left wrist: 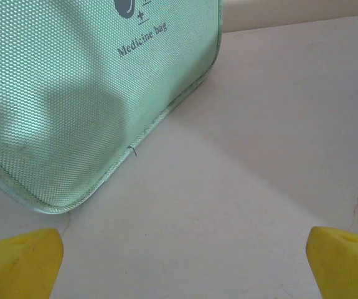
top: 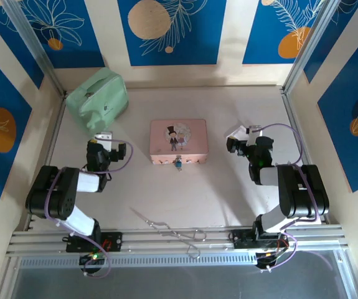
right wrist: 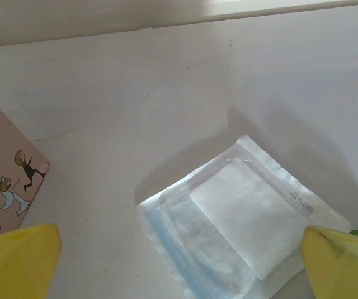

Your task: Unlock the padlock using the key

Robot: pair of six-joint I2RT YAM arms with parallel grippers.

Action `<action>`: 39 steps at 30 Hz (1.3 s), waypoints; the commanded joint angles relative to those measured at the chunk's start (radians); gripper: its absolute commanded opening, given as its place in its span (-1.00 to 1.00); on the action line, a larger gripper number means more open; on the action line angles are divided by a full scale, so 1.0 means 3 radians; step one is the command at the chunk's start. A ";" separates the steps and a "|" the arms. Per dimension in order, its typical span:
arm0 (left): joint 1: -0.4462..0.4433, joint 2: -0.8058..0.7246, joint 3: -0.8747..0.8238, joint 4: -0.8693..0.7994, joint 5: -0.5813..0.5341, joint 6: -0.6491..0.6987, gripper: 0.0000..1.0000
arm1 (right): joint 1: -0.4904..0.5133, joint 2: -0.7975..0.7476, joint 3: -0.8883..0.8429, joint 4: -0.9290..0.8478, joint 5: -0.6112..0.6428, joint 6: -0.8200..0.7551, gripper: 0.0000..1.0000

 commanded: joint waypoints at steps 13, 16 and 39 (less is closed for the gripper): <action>0.0038 0.0005 0.0028 -0.0005 0.0070 0.0035 0.99 | -0.0002 -0.0008 0.0012 0.0033 -0.0066 -0.0043 0.98; 0.0037 0.0008 0.0028 -0.0010 0.0075 0.0034 0.99 | -0.0002 -0.0008 0.0014 0.0031 -0.0065 -0.0044 0.98; -0.0738 -0.1332 0.1879 -0.3721 -0.0409 -0.1835 0.74 | 0.0744 -0.1224 0.1440 -0.4120 0.0708 0.2236 0.76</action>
